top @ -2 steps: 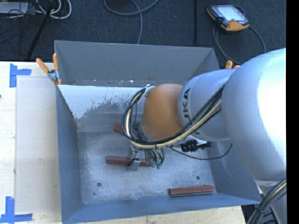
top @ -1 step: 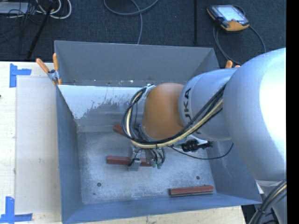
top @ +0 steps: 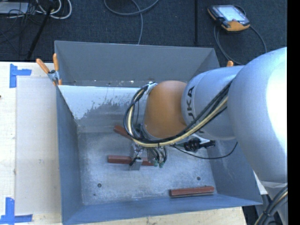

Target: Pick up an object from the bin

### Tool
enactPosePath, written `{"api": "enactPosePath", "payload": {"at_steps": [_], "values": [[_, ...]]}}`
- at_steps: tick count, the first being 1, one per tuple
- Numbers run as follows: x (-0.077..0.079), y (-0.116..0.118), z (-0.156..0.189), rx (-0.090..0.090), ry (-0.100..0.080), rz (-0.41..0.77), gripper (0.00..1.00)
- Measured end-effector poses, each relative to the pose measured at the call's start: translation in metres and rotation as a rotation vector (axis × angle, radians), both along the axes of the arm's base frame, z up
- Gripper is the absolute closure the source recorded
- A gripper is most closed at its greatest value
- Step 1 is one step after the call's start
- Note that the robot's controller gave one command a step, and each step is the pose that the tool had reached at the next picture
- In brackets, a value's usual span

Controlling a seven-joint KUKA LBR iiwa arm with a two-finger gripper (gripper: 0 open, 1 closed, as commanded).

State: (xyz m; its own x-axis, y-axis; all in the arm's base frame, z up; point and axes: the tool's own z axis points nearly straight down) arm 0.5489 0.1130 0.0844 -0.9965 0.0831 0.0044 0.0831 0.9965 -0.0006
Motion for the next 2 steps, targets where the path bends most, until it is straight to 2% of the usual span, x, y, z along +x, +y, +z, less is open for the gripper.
{"api": "enactPosePath", "payload": {"at_steps": [2], "values": [[0.0013,0.0001,0.0200,0.001,-0.004,0.000,1.00]]}}
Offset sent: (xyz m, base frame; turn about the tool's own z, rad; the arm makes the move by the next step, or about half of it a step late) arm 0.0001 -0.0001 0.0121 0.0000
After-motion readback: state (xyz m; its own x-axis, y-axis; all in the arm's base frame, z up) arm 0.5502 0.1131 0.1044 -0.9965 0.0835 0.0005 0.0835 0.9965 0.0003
